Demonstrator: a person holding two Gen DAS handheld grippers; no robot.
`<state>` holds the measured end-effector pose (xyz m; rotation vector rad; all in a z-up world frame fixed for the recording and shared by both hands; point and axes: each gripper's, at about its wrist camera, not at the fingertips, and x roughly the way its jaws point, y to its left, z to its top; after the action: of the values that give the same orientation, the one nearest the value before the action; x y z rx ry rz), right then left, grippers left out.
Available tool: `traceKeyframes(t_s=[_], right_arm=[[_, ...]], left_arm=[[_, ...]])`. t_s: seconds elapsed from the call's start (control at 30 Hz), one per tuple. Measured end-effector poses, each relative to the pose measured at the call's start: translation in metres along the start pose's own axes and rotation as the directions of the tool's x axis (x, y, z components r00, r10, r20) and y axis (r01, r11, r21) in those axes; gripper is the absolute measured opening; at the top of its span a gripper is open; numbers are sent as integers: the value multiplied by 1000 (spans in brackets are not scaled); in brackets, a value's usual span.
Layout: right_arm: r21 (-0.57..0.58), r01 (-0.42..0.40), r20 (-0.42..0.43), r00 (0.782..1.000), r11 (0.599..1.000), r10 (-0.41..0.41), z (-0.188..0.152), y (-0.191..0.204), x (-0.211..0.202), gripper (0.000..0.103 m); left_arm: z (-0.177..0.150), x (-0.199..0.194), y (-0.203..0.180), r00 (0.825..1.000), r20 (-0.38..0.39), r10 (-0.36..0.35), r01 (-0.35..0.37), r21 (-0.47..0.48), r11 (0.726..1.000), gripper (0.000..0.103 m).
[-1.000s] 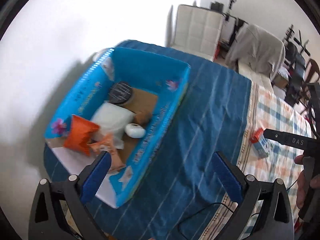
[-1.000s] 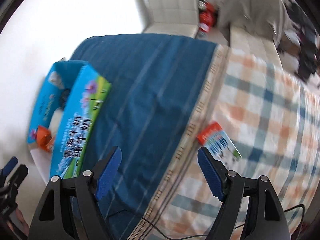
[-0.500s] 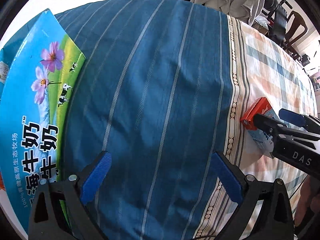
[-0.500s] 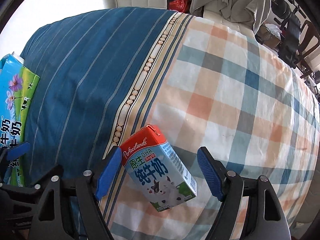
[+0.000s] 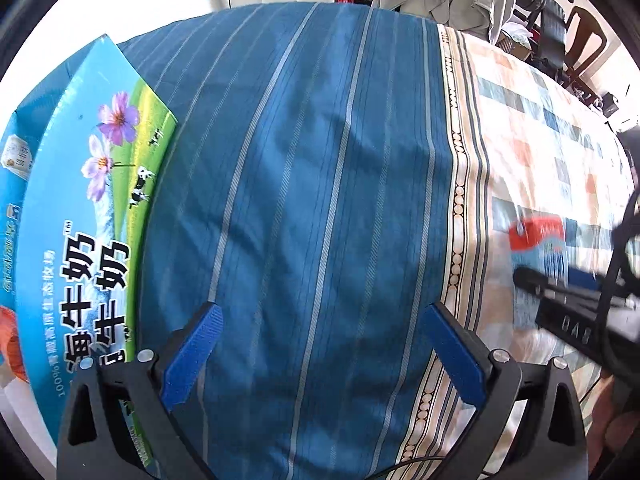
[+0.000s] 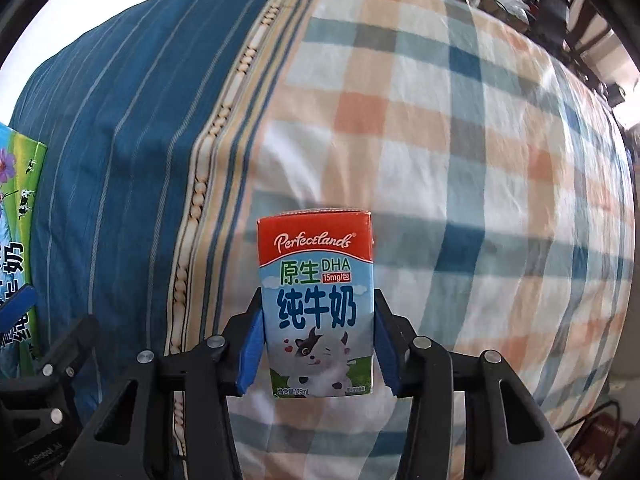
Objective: Organize objects
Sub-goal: 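Grasp the red-topped milk carton upright with the right tool, then lift the milk carton with the right tool and carry it over the box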
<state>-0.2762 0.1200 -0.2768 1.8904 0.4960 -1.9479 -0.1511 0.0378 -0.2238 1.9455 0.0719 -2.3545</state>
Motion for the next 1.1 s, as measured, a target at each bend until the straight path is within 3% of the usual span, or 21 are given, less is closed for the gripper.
traceKeyframes(t_s=[0.27,0.5,0.9,1.1], right_arm=[[171,-37,-73,996,985,50,-73,-10,0,50],[146,13,-51,999,989,-6,-83,3,0,50],[108,-64,41,997,992,60,-108,22,-46,49],[88,-99,91,992,991,91,-104,41,-87,49]], left_arm=[[-29,-18,-16,999,43,25,-28,73,997,103],[-39,-19,-5,1000,8,0,-1,53,999,103],[-61,-78,18,998,57,-28,28,6,1000,103],[-36,-102,19,994,110,-24,25,-3,1000,103]])
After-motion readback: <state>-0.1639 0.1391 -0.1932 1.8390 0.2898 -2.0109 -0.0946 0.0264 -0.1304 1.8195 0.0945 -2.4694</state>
